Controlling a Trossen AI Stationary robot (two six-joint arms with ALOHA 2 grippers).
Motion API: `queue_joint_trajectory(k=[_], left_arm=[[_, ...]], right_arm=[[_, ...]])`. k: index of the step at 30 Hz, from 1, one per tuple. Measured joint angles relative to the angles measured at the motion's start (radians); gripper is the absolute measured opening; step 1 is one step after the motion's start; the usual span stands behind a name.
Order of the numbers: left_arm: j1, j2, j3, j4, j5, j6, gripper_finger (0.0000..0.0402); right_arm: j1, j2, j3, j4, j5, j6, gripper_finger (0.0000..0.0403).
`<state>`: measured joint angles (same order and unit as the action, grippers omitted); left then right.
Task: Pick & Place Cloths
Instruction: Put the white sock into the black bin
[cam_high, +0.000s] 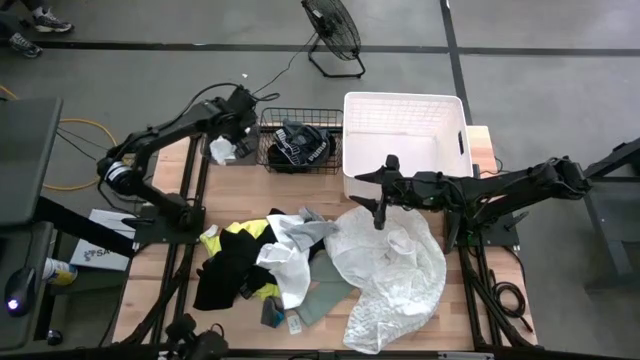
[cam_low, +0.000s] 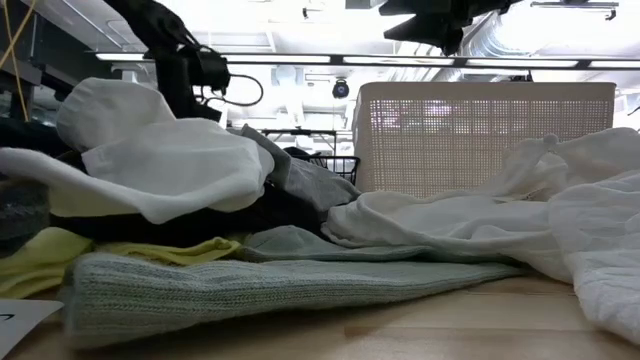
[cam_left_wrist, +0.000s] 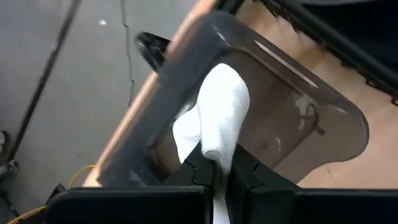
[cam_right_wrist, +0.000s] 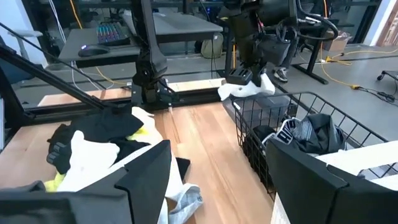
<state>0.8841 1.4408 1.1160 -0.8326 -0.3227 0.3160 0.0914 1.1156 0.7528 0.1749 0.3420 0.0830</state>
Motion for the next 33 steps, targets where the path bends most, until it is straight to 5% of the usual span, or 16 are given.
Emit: queue_joint_trajectory(k=[15, 23, 33], left_arm=[[0.0, 0.108, 0.0, -0.006, 0.046, -0.007, 0.0004], [0.0, 0.126, 0.004, 0.008, 0.03, 0.181, 0.0004], [0.0, 0.165, 0.0, 0.01, -0.11, 0.386, 0.0004]], right_arm=[[0.0, 0.0, 0.0, -0.056, -0.008, 0.142, 0.0254], [-0.006, 0.0, 0.0, -0.058, 0.018, 0.124, 0.0254], [-0.015, 0.004, 0.0, -0.063, 0.048, 0.097, 0.0254]])
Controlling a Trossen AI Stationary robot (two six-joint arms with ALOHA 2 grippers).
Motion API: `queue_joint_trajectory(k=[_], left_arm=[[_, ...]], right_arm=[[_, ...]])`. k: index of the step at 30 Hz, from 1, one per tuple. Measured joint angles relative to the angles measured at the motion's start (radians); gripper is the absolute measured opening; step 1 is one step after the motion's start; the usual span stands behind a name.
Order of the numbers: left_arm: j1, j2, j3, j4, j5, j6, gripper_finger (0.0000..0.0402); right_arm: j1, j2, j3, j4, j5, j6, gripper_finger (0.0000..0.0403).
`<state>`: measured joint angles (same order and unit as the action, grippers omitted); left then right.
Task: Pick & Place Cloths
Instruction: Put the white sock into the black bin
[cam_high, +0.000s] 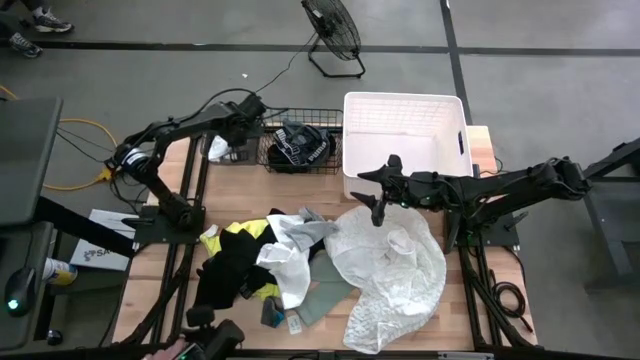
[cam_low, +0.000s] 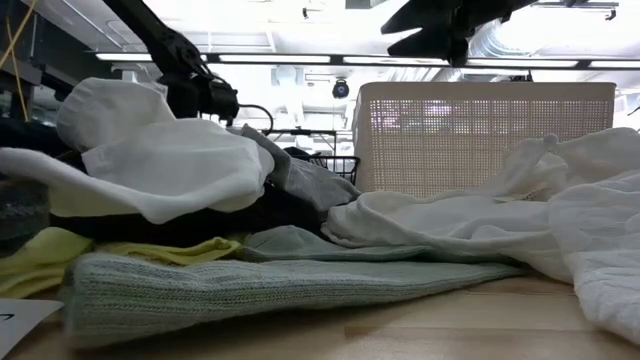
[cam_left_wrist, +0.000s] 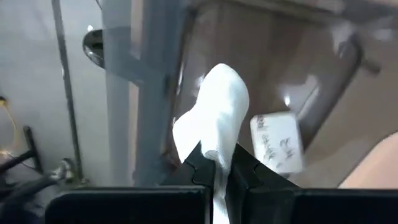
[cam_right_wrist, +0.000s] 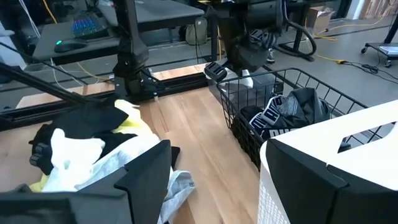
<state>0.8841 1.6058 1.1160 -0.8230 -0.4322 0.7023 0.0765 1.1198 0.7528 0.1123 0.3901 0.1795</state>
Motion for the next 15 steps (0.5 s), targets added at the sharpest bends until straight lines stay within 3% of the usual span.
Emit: queue_joint_trajectory(k=[11, 15], left_arm=[[0.0, 0.045, 0.0, 0.023, -0.104, -0.011, 0.0004], [0.0, 0.045, 0.0, 0.046, -0.09, -0.052, 0.0005]], right_arm=[[0.0, 0.0, 0.0, -0.002, 0.0, -0.001, 0.0254], [0.0, 0.0, 0.0, -0.005, 0.0, -0.001, 0.0254]])
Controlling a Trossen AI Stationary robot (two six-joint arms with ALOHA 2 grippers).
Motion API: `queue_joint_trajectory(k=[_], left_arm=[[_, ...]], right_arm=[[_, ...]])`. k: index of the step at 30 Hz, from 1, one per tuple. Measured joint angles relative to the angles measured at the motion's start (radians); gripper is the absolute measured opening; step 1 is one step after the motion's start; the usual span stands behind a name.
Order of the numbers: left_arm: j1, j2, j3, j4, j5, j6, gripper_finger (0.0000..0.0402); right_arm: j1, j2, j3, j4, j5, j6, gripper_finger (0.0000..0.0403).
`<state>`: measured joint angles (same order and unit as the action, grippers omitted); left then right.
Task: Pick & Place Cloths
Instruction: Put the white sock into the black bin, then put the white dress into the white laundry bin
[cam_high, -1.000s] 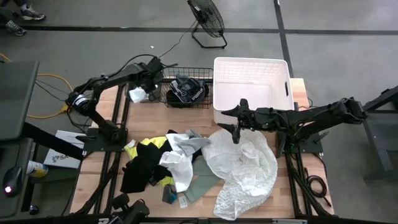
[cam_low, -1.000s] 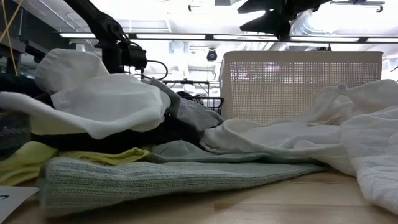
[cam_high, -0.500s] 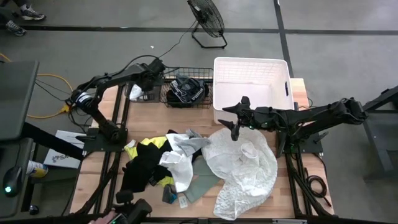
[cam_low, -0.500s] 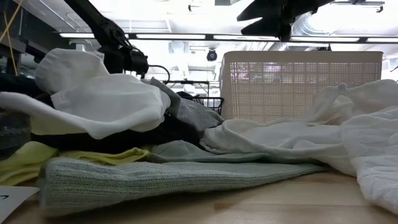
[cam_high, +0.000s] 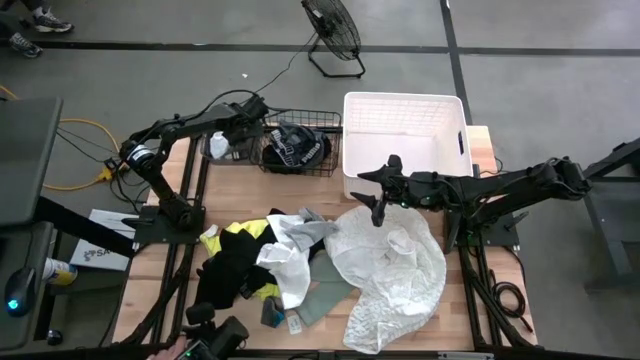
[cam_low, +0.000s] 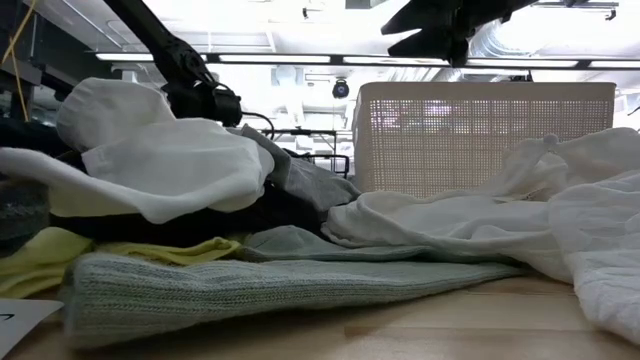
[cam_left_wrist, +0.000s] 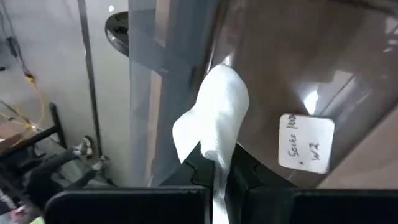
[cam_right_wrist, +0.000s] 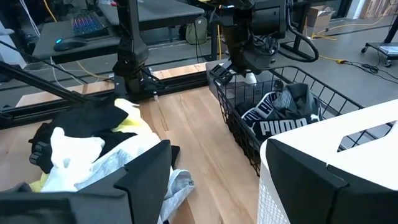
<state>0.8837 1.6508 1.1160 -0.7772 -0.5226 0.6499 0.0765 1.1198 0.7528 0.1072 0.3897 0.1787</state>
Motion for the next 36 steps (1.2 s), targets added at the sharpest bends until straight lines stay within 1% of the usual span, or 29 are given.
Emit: queue_joint_trajectory(k=[2, 4, 9, 13, 15, 18, 22, 25, 28, 32, 36], left_arm=[[0.0, 0.0, 0.0, -0.004, 0.015, -0.021, 0.0016], [0.0, 0.0, 0.0, 0.002, 0.015, -0.048, 0.0037], [0.0, -0.008, 0.0, 0.005, 0.015, -0.061, 0.0109], [0.0, -0.041, 0.0, 0.006, 0.015, -0.056, 0.0167], [0.0, -0.06, 0.007, -0.006, 0.015, -0.061, 0.019], [0.0, -0.08, 0.042, -0.056, 0.028, -0.12, 0.0212], [0.0, -0.11, 0.11, -0.135, 0.079, -0.213, 0.022], [0.0, -0.143, 0.157, -0.174, 0.163, -0.273, 0.0217], [0.0, -0.186, 0.183, -0.19, 0.249, -0.321, 0.0211], [-0.009, -0.26, 0.188, -0.193, 0.309, -0.369, 0.0197], [-0.058, -0.33, 0.188, -0.194, 0.336, -0.406, 0.0181]], right_arm=[[0.0, 0.0, 0.0, -0.003, 0.0, 0.0, 0.0254], [0.0, 0.0, 0.0, -0.005, 0.0, 0.0, 0.0254], [0.0, 0.0, 0.0, -0.006, 0.0, 0.001, 0.0254], [0.0, 0.0, 0.0, -0.019, -0.006, 0.01, 0.0254], [0.0, 0.0, 0.0, -0.029, -0.006, 0.017, 0.0254], [0.0, 0.0, 0.0, -0.045, -0.006, 0.033, 0.0254], [0.0, 0.0, 0.0, -0.055, -0.006, 0.038, 0.0254], [0.0, -0.004, 0.0, -0.062, -0.007, 0.039, 0.0254], [0.008, -0.028, 0.0, -0.111, -0.006, 0.044, 0.0254], [0.022, -0.088, 0.0, -0.187, 0.001, 0.121, 0.0254], [0.05, -0.154, 0.0, -0.288, -0.002, 0.229, 0.0254]])
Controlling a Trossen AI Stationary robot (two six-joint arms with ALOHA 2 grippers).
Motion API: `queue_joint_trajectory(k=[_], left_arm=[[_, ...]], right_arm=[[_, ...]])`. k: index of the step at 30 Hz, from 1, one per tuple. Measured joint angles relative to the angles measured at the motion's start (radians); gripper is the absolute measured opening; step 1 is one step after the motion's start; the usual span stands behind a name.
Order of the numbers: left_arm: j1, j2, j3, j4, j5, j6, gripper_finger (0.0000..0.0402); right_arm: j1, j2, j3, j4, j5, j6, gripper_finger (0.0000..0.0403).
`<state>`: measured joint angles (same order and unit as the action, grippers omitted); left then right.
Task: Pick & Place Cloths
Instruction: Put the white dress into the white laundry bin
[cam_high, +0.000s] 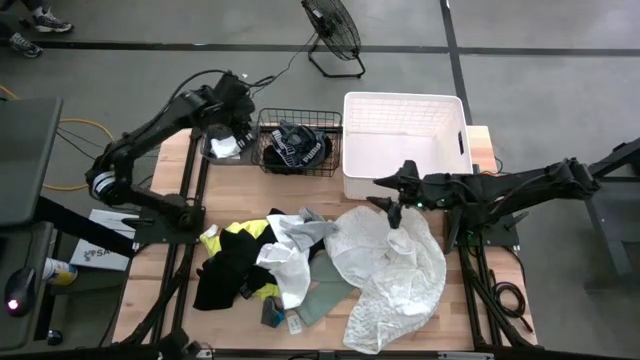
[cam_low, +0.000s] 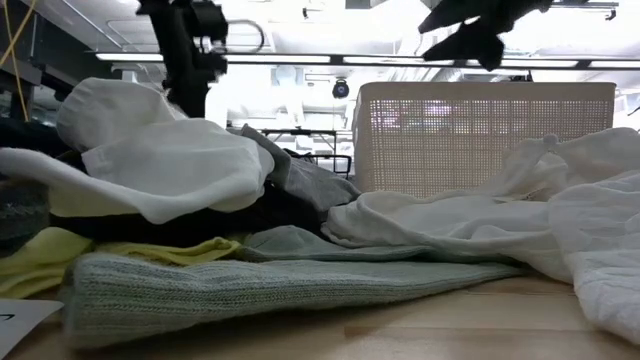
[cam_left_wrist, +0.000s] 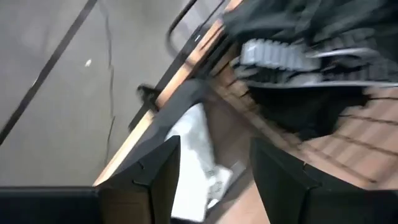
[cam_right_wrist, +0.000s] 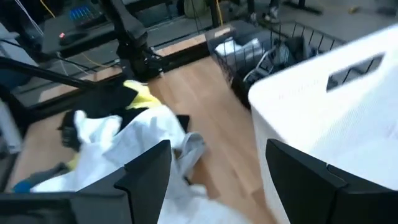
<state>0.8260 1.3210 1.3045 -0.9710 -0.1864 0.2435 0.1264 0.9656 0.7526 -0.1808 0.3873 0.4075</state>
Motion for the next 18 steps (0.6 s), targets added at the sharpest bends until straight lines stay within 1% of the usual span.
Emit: queue_joint_trajectory(k=[4, 9, 12, 18], left_arm=[[-0.088, -0.06, 0.0, 0.012, -0.001, -0.033, 0.0165], [-0.222, -0.107, 0.0, 0.027, 0.0, -0.089, 0.0146], [-0.299, -0.119, 0.0, 0.029, -0.002, -0.118, 0.0138], [-0.431, -0.121, 0.0, 0.034, -0.002, -0.172, 0.0131]], right_arm=[[0.045, -0.049, 0.0, -0.103, -0.037, 0.118, 0.0254], [0.106, -0.065, 0.0, -0.198, -0.146, 0.266, 0.0254], [0.143, -0.063, 0.0, -0.253, -0.204, 0.36, 0.0254], [0.218, -0.059, 0.0, -0.364, -0.284, 0.576, 0.0254]])
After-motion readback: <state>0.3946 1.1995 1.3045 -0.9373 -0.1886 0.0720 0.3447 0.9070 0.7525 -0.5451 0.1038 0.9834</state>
